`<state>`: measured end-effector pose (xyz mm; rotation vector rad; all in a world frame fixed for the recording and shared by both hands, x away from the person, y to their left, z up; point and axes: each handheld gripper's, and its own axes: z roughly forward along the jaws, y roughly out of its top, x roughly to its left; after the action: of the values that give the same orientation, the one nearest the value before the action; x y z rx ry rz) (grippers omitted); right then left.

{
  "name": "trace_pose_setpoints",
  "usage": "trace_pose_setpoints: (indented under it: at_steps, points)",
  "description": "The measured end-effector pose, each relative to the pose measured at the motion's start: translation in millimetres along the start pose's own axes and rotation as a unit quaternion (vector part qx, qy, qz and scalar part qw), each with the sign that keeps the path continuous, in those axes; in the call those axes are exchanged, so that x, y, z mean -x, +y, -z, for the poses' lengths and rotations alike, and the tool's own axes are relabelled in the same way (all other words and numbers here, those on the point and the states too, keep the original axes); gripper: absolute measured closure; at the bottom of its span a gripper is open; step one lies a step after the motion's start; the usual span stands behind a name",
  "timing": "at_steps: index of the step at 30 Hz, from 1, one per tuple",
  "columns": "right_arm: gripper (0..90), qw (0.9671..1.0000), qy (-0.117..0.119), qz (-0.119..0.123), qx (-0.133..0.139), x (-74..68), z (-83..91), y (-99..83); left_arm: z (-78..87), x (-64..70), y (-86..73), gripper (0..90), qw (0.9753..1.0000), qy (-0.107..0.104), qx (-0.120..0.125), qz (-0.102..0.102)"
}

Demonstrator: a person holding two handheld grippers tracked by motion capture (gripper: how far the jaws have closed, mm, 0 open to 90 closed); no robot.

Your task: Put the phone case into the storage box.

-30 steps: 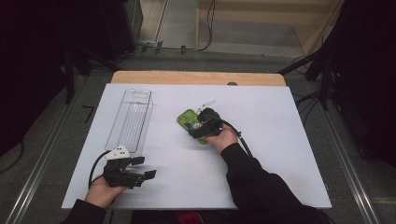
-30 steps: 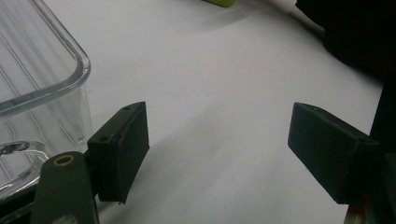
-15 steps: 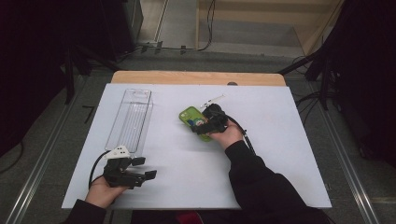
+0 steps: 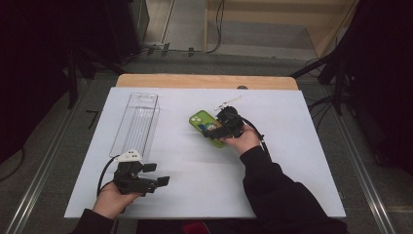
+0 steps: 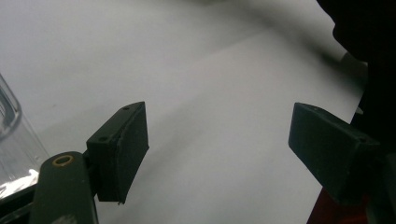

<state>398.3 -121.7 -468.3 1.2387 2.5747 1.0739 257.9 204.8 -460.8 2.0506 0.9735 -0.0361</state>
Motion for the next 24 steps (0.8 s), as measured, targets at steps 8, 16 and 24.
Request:
trace_pose_setpoints:
  at_steps: [8,16,24]
  points:
    - [14.1,1.0000,0.005,-0.001,0.004,1.5,13.7,-8.2,-1.8,9.6,16.2,20.6,0.9999,-0.004,-0.004,0.010]
    - [14.1,1.0000,0.002,-0.005,0.003,0.6,25.8,-20.3,-9.4,14.9,37.6,20.9,0.9998,-0.007,-0.002,0.018]
    - [14.1,0.9999,0.000,-0.010,0.010,-1.3,36.7,-34.6,-17.9,18.7,53.6,20.8,1.0000,0.004,-0.003,0.003]
